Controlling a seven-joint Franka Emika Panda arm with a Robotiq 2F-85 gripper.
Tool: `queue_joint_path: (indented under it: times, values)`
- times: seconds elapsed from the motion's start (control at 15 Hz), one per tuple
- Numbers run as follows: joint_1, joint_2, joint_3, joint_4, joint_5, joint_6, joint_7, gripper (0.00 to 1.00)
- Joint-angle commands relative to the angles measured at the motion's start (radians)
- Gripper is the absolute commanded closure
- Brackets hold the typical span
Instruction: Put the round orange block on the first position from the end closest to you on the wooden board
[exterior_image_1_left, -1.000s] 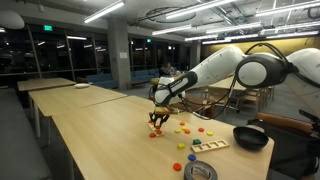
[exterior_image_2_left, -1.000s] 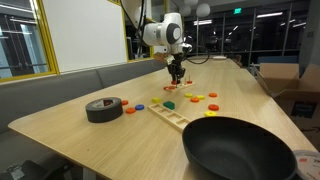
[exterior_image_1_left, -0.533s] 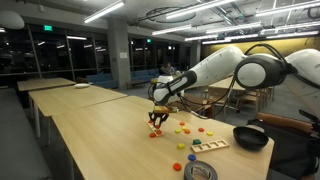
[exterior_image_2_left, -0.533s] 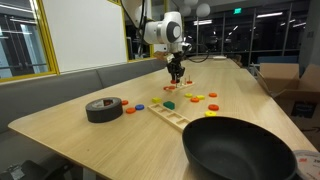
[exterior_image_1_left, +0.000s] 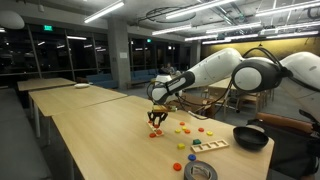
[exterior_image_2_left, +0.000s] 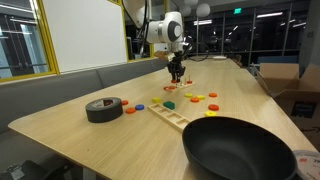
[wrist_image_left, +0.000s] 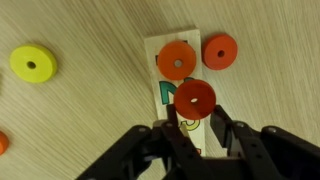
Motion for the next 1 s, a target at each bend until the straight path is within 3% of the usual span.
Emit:
queue_joint_path:
  times: [0.0,0.47,0.93]
  values:
    - [0.002,0.040,-0.009,0.087,-0.015,-0.060,-0.003,0.84]
    - [0.005,0.057,-0.017,0.135,-0.025,-0.154,0.015,0.84]
    - [0.015,0.072,-0.037,0.157,-0.040,-0.128,0.059,0.84]
